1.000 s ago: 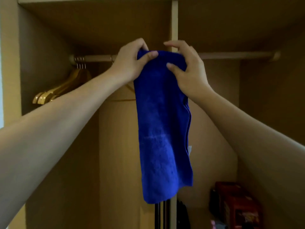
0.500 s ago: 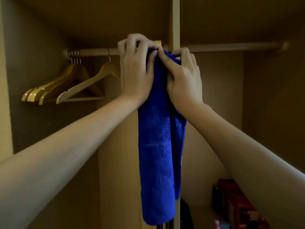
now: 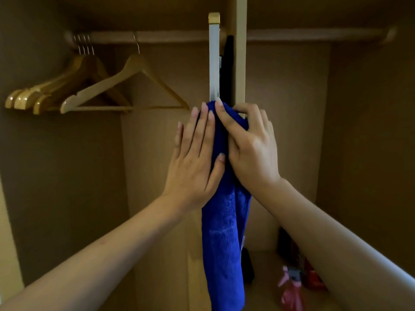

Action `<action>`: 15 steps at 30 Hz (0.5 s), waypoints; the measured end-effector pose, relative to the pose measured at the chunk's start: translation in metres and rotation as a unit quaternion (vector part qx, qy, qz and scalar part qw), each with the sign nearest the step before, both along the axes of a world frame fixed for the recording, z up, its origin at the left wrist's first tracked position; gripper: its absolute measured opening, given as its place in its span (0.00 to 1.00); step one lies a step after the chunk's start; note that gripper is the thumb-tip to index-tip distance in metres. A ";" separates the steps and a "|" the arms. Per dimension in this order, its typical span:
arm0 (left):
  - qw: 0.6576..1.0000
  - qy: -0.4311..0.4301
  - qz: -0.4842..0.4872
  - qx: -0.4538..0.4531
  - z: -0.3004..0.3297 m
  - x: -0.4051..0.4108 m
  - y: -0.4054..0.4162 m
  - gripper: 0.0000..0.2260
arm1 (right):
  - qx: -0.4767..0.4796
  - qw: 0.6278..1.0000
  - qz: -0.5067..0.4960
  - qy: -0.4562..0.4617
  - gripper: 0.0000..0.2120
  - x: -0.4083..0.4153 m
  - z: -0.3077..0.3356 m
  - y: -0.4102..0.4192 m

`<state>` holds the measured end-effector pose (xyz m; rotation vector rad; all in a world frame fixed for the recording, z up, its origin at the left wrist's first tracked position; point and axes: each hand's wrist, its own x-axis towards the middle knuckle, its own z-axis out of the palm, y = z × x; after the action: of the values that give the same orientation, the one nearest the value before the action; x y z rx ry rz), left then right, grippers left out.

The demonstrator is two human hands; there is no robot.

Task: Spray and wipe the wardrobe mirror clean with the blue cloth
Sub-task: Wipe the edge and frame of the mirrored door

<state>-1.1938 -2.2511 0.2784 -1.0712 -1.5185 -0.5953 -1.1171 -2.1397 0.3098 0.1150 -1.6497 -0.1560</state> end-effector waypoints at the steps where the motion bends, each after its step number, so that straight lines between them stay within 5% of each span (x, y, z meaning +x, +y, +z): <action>1: 1.000 -0.001 -0.001 -0.004 -0.009 -0.001 -0.001 0.28 | -0.002 1.000 0.001 -0.004 0.20 0.000 -0.009 0.000; 10: 0.998 -0.022 -0.020 -0.046 -0.091 -0.001 -0.004 0.27 | -0.028 0.998 0.007 -0.050 0.19 0.007 -0.093 -0.006; 15: 0.996 0.018 0.032 -0.082 -0.082 -0.007 -0.018 0.26 | -0.082 0.995 -0.039 -0.038 0.18 0.017 -0.090 -0.008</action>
<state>-1.2009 -2.2687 0.1965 -1.1463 -1.5846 -0.4091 -1.1003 -2.1477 0.2202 -0.0682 -1.7360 -0.0753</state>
